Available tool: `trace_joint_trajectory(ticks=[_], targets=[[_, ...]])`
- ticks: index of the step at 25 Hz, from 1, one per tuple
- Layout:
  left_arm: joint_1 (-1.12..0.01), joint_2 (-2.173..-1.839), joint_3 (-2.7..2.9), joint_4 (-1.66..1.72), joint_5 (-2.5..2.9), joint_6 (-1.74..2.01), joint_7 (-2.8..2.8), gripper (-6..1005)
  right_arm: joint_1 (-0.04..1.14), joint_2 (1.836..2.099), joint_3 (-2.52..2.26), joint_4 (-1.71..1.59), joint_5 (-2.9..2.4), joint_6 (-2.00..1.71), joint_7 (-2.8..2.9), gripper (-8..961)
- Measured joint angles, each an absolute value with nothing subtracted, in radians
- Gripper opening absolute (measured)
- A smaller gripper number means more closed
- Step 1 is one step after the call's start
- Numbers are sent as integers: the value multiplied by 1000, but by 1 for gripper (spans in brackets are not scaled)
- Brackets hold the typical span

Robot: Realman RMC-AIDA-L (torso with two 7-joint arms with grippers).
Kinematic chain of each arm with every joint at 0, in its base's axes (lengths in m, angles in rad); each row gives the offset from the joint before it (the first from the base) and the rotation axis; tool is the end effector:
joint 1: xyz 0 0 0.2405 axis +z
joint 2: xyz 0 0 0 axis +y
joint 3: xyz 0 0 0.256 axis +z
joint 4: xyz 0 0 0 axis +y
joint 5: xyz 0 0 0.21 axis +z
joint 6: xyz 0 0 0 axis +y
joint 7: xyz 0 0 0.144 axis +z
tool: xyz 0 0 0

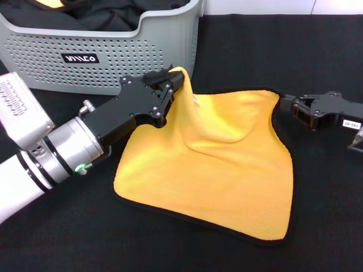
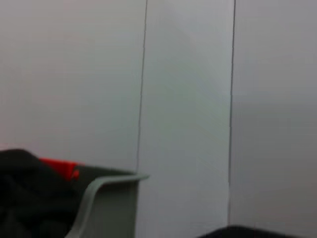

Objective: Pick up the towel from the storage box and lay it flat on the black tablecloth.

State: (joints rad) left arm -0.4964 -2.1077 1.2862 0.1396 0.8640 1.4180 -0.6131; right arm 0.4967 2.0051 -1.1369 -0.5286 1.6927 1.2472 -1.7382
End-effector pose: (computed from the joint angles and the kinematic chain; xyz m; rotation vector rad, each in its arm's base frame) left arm -0.2551 0.3079 -0.0607 -2.2565 -0.3872 -1.0651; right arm 0.2613 0.3544 -0.0135 -2.5221 0.7854 0.7985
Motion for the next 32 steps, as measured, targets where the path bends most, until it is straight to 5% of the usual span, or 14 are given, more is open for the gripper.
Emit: trace_joint_trajectory(ticks=[26,29,32], targets=[[-518,-2108,1288,138,792,1117,-493,68,540,2021,-1145,-488,1679,1044,-1747,125],[-485,-2107,1290,140,759,1119,-493,144,514,2016,-1145,-513,1682,1049,-1745,380],[-442,-2104,1292,148,757,1134,-498,245,457,2017,-1143,-587,1694,1069,-1746,534]])
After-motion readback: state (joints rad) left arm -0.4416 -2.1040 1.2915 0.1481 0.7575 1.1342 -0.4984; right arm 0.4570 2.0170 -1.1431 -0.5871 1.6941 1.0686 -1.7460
